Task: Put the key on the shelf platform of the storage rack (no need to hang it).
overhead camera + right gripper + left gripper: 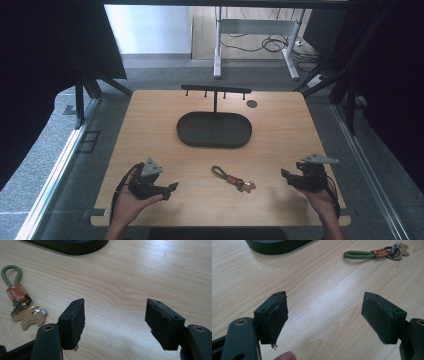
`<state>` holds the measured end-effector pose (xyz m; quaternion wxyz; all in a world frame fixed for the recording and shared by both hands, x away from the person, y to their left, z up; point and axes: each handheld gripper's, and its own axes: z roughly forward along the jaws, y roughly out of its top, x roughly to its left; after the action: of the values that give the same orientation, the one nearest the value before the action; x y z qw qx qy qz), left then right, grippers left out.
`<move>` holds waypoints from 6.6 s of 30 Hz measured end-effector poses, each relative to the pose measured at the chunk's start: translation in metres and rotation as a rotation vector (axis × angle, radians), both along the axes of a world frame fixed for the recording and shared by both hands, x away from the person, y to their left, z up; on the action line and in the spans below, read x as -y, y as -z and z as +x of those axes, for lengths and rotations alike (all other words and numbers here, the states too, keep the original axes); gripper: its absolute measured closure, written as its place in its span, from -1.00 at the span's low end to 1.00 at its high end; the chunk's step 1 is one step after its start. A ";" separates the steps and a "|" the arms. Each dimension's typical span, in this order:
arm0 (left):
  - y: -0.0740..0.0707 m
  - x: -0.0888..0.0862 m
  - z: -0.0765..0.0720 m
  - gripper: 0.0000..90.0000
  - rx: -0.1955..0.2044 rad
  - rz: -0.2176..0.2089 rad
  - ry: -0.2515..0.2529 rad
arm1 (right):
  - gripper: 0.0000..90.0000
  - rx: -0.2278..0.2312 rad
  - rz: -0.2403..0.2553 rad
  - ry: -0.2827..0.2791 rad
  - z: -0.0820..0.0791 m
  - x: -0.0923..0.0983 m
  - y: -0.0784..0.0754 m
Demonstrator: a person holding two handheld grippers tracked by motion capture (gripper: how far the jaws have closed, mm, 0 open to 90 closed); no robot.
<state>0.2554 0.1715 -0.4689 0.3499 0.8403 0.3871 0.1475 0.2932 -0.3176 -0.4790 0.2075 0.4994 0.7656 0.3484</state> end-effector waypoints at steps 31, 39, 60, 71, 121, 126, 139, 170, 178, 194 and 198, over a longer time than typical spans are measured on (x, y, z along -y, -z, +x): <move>0.002 -0.001 0.002 -0.52 -0.010 -0.027 0.024 | -0.08 -0.134 -0.170 -0.288 0.021 -0.056 -0.049; 0.001 -0.002 0.001 -0.52 -0.006 -0.028 0.025 | -0.05 -0.165 -0.197 -0.340 0.027 -0.073 -0.052; 0.002 0.002 0.001 -0.52 -0.010 -0.030 0.038 | -0.02 -0.232 -0.261 -0.475 0.039 -0.125 -0.056; 0.001 0.000 0.001 -0.52 -0.007 -0.028 0.034 | -0.02 -0.279 -0.273 -0.492 0.044 -0.139 -0.045; -0.001 0.000 0.000 -0.52 -0.003 -0.035 0.045 | 0.24 -0.448 -0.461 -0.626 0.057 -0.200 0.024; -0.002 -0.001 0.000 -0.52 -0.001 -0.035 0.044 | 0.38 -0.455 -0.456 -0.622 0.058 -0.198 0.023; -0.003 -0.003 -0.001 -0.52 0.004 -0.038 0.038 | 0.47 -0.438 -0.450 -0.621 0.059 -0.192 0.013; -0.004 -0.002 -0.001 -0.52 0.007 -0.033 0.042 | 0.47 -0.287 -0.422 -0.561 0.060 -0.172 -0.063; -0.004 -0.002 -0.001 -0.52 0.005 -0.031 0.042 | 0.48 -0.268 -0.412 -0.553 0.066 -0.170 -0.074; -0.004 -0.002 -0.001 -0.52 0.003 -0.031 0.044 | 0.47 -0.260 -0.423 -0.528 0.079 -0.175 -0.090; -0.004 -0.002 -0.001 -0.52 0.004 -0.035 0.047 | 0.48 -0.257 -0.427 -0.527 0.083 -0.177 -0.094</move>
<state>0.2541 0.1734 -0.4647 0.3684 0.8426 0.3692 0.1342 0.3758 -0.1410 -0.3854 0.1124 0.2698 0.9434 0.1567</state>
